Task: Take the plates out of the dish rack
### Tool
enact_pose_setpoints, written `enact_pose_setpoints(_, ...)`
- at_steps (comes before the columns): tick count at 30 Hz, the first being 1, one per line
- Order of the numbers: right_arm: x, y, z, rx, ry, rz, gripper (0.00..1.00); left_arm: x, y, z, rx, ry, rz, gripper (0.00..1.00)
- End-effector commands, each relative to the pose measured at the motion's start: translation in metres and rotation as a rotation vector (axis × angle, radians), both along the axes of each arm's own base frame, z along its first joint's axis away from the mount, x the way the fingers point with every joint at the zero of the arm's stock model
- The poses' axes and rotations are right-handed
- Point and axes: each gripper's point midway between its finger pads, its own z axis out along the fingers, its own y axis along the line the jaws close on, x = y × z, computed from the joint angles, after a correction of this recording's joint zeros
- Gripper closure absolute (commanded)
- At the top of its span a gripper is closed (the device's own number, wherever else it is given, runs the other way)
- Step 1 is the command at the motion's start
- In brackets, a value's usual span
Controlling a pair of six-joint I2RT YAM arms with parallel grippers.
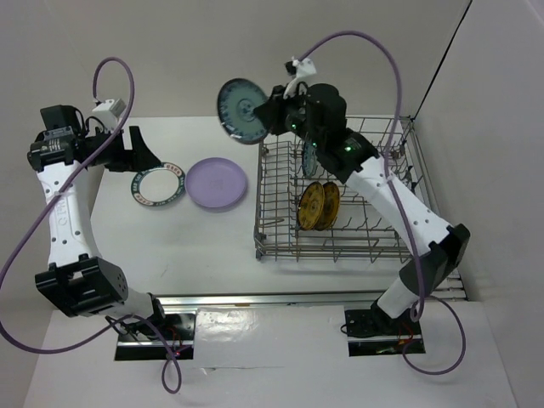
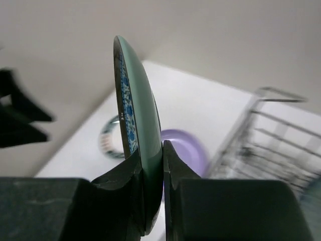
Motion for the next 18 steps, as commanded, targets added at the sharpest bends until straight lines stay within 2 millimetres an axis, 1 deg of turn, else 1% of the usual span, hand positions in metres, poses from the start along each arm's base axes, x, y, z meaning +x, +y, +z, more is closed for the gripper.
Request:
enact_pose_setpoints(1, -0.023, 0.084, -0.042, 0.160, 0.135, 0.409, 1.00, -0.014, -0.025, 0.012, -0.062, -0.053, -0.129, 0.08)
enact_pose_setpoints(2, -0.038, 0.102, -0.048, 0.176, 0.166, 0.520, 1.00, -0.018, -0.030, 0.014, -0.088, -0.049, -0.146, 0.08)
enact_pose_setpoints(3, -0.044, 0.114, -0.049, 0.200, 0.170, 0.581, 1.00, -0.018, -0.031, 0.015, -0.095, -0.052, -0.152, 0.08)
enact_pose_setpoints(4, -0.043, 0.125, -0.060, 0.210, 0.199, 0.630, 1.00, -0.019, -0.031, 0.011, -0.100, -0.041, -0.151, 0.08)
enact_pose_setpoints(5, -0.060, 0.136, -0.059, 0.234, 0.224, 0.738, 1.00, -0.019, -0.033, 0.012, -0.108, -0.044, -0.157, 0.08)
enact_pose_setpoints(6, -0.066, 0.145, -0.058, 0.249, 0.209, 0.794, 1.00, -0.020, -0.033, 0.008, -0.114, -0.032, -0.157, 0.08)
enact_pose_setpoints(7, -0.065, 0.152, -0.067, 0.250, 0.230, 0.824, 1.00, -0.019, -0.033, 0.002, -0.117, -0.025, -0.156, 0.08)
enact_pose_setpoints(8, -0.070, 0.158, -0.063, 0.257, 0.235, 0.857, 1.00, -0.021, -0.032, 0.000, -0.111, -0.020, -0.151, 0.08)
enact_pose_setpoints(9, -0.070, 0.160, -0.063, 0.258, 0.228, 0.872, 1.00, -0.022, -0.033, -0.003, -0.115, -0.012, -0.150, 0.08)
enact_pose_setpoints(10, -0.072, 0.167, -0.066, 0.260, 0.243, 0.892, 1.00, -0.022, -0.032, -0.007, -0.107, -0.011, -0.161, 0.08)
enact_pose_setpoints(11, -0.071, 0.168, -0.071, 0.265, 0.264, 0.889, 1.00, -0.025, -0.036, -0.006, -0.119, -0.016, -0.181, 0.08)
enact_pose_setpoints(12, -0.074, 0.170, -0.073, 0.263, 0.263, 0.919, 1.00, -0.027, -0.038, -0.009, -0.129, -0.007, -0.192, 0.08)
enact_pose_setpoints(13, -0.079, 0.174, -0.071, 0.270, 0.263, 0.942, 1.00, -0.029, -0.040, -0.013, -0.141, -0.002, -0.204, 0.08)
enact_pose_setpoints(14, -0.078, 0.177, -0.079, 0.271, 0.291, 0.947, 1.00, -0.028, -0.039, -0.016, -0.142, 0.000, -0.204, 0.08)
enact_pose_setpoints(15, -0.081, 0.177, -0.077, 0.272, 0.279, 0.963, 1.00, -0.026, -0.041, -0.020, -0.142, 0.009, -0.201, 0.08)
enact_pose_setpoints(16, -0.084, 0.182, -0.083, 0.272, 0.301, 0.971, 1.00, -0.025, -0.038, -0.028, -0.137, 0.028, -0.182, 0.08)
enact_pose_setpoints(17, -0.085, 0.182, -0.081, 0.274, 0.291, 0.982, 1.00, -0.020, -0.031, -0.034, -0.108, 0.037, -0.140, 0.08)
enact_pose_setpoints(18, -0.083, 0.184, -0.087, 0.271, 0.301, 0.980, 1.00, -0.019, -0.029, -0.037, -0.105, 0.049, -0.134, 0.08)
